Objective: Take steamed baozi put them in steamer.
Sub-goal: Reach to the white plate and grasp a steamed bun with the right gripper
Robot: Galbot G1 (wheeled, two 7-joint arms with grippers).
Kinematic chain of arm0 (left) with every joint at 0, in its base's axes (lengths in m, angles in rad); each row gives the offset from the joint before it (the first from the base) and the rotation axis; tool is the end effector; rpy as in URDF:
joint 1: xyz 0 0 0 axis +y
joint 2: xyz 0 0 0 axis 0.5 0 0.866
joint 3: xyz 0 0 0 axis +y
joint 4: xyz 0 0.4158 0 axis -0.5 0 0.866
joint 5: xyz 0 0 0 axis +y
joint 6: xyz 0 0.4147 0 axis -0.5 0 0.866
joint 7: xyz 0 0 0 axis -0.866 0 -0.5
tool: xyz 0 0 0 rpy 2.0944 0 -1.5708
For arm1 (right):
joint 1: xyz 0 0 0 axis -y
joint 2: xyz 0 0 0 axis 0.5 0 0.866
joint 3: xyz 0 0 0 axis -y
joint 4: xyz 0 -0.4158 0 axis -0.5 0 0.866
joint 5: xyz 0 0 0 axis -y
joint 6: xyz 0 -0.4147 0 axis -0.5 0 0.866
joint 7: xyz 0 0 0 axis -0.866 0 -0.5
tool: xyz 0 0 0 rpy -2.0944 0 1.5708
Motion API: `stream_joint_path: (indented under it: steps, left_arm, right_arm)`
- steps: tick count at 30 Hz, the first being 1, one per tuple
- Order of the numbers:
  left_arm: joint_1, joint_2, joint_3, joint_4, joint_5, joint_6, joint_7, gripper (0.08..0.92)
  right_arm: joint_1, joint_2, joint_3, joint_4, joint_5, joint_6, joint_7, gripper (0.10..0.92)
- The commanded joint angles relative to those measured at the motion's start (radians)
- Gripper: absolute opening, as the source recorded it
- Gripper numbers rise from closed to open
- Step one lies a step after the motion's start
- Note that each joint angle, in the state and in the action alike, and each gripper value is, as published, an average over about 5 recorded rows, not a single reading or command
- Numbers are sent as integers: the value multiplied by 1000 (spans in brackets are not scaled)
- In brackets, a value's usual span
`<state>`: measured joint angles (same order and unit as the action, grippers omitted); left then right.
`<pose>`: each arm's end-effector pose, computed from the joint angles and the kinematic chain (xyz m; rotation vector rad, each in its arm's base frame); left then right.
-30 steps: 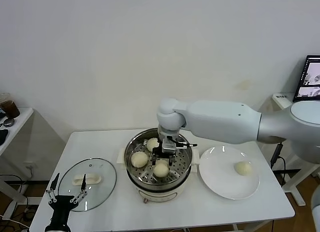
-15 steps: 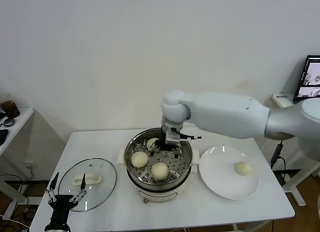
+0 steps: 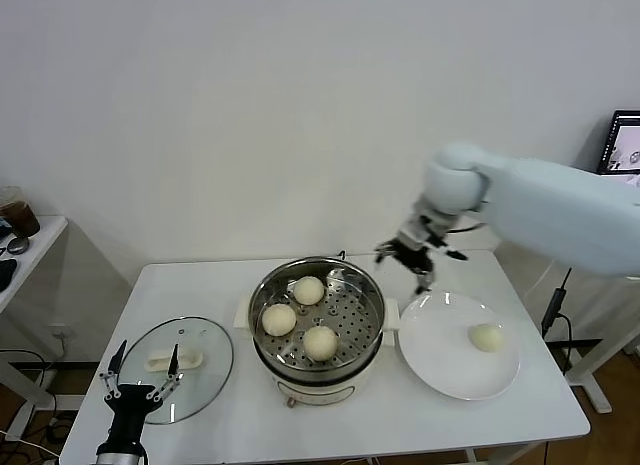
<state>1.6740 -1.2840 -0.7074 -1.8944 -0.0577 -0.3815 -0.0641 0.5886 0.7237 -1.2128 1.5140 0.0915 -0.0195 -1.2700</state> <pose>0.1652 0.1493 -0.4308 -0.0739 2.9960 0.4222 0.6001 -0.0588 -0.0293 1.6597 -1.0408 1.7534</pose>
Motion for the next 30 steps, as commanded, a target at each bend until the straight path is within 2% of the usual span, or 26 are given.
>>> stream_joint_path:
  steps: [1,12,20,30]
  left_arm:
    - [-6,2,10,7,5,1,1,823]
    - [-11,0,20,9,14,6,3,823]
    - [-12,4,16,13,16,8,4,823]
    - [-9,4,6,11,16,8,4,823]
  right_arm:
    - [-206,-303,146,21,-129,-211,-35,823]
    - [-702,-304,562,-180,-344,-82,11,823]
    - [-769,-219,624,-262,-402,-64,35,823]
    - [-779,-40,663,-419,-476,-33,109,823]
